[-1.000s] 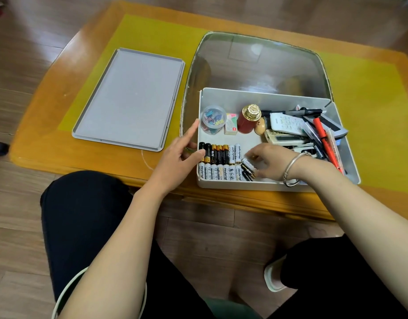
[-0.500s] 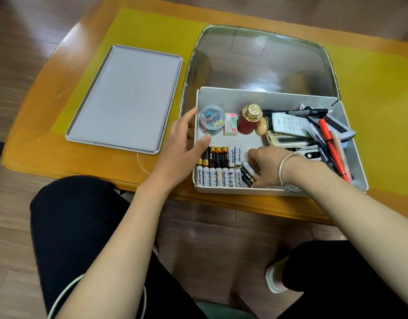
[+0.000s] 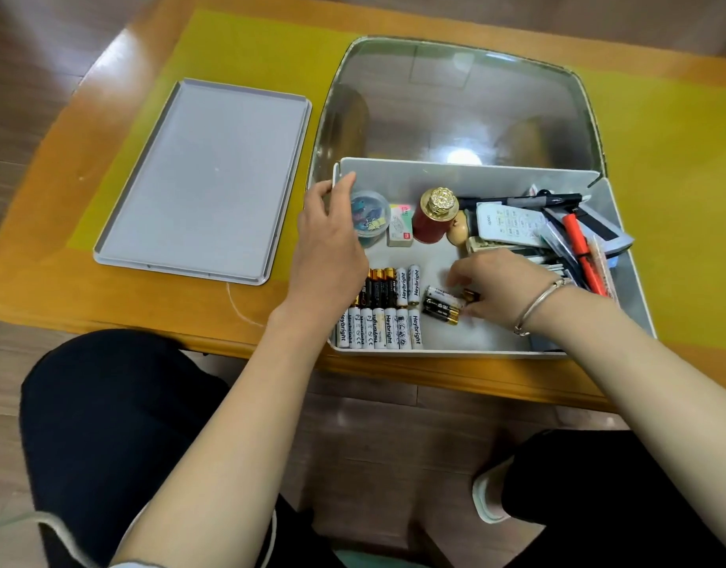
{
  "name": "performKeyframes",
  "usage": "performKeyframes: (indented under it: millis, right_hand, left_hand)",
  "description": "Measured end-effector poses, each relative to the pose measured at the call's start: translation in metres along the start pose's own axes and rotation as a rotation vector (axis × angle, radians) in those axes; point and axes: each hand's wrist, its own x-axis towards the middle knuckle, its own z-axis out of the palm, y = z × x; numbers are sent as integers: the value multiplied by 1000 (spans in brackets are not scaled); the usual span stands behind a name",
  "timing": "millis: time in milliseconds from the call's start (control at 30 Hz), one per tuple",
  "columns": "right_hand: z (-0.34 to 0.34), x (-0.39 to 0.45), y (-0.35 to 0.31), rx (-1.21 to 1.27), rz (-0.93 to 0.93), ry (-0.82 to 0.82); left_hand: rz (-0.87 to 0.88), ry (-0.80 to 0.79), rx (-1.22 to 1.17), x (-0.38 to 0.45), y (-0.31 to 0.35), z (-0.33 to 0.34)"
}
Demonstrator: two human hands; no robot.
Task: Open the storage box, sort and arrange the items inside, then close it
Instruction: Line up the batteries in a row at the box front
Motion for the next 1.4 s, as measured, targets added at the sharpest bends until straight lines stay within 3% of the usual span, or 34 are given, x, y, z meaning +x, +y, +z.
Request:
performKeyframes:
  millis: [467, 767, 933, 1067, 1200, 1300, 1400]
  right_hand:
    - [8, -3, -11, -68, -50, -27]
    - [3, -10, -7, -30, 13, 21]
    - [-6, -15, 1, 261, 34, 194]
    - [-11, -21, 0, 551, 64, 156]
    - [-8, -20, -10, 582, 27, -17]
    - [-3, -15, -18, 499, 19, -119]
    - [-2, -14, -18, 406, 47, -106]
  left_hand:
    - [-42, -4, -96, -2, -2, -2]
    - [-45, 3, -133, -2, -2, -3]
    - [-32, 66, -10, -5, 1, -5]
    - [224, 170, 285, -9, 9, -9]
    - [432, 85, 324, -12, 20, -9]
    - [527, -198, 324, -15, 25, -7]
    - [500, -396, 403, -17, 22, -2]
